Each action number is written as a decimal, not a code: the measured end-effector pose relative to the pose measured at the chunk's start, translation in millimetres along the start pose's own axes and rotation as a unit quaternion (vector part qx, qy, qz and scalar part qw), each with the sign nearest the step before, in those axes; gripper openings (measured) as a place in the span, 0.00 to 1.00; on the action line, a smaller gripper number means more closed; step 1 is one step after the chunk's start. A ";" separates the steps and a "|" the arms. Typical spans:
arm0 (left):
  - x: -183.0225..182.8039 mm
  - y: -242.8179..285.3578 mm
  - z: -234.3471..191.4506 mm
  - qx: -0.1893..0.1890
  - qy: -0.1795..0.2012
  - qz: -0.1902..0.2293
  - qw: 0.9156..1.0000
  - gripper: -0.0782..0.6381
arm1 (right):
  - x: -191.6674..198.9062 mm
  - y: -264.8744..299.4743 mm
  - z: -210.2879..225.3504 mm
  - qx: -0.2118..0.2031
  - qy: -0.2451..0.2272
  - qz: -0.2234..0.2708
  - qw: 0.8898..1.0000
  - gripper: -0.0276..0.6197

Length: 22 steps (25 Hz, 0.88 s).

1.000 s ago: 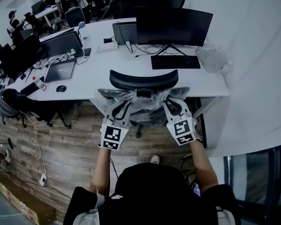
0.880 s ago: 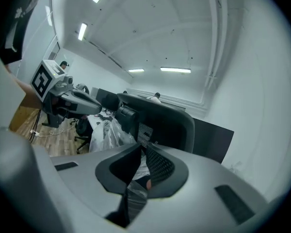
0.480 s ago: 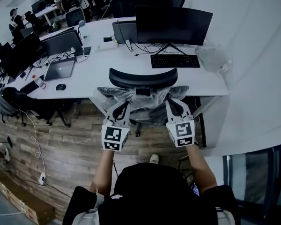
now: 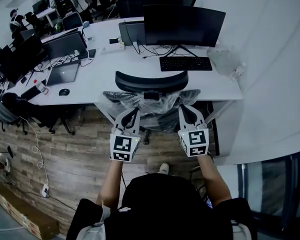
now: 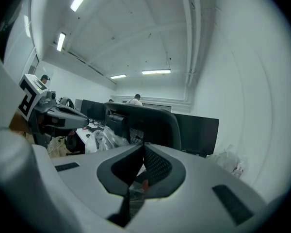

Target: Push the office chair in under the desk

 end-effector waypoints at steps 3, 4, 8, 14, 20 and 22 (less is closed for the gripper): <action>-2.0 -2.0 2.6 0.002 -0.001 0.002 1.000 0.13 | 1.0 -2.2 0.1 0.001 -0.001 -0.003 1.000 0.08; -2.7 -2.7 3.4 0.003 -0.001 0.002 1.000 0.13 | 1.4 -2.6 -0.2 0.001 -0.001 -0.003 1.000 0.08; -4.0 -4.2 5.6 0.004 -0.001 0.003 1.000 0.13 | 2.6 -2.4 -0.8 -0.003 0.001 -0.004 1.000 0.08; -3.1 -6.1 5.2 0.000 -0.003 0.004 1.000 0.13 | 4.1 -3.9 -1.3 -0.005 0.003 -0.001 1.000 0.08; -5.7 -8.1 4.7 0.001 -0.004 0.007 1.000 0.13 | 2.8 -5.9 -2.9 -0.006 0.005 0.000 1.000 0.08; -5.5 -8.3 5.4 0.001 -0.004 0.007 1.000 0.13 | 3.4 -6.4 -2.8 -0.007 0.006 0.000 1.000 0.08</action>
Point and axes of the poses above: the fingertips, and each gripper's own axes: y forward along the fingers, z to its right, x out of its underside, the point moved 3 cm from there along -y, backward along the fingers, and after that the axes turned 9 degrees about -z, right-handed, at the moved point
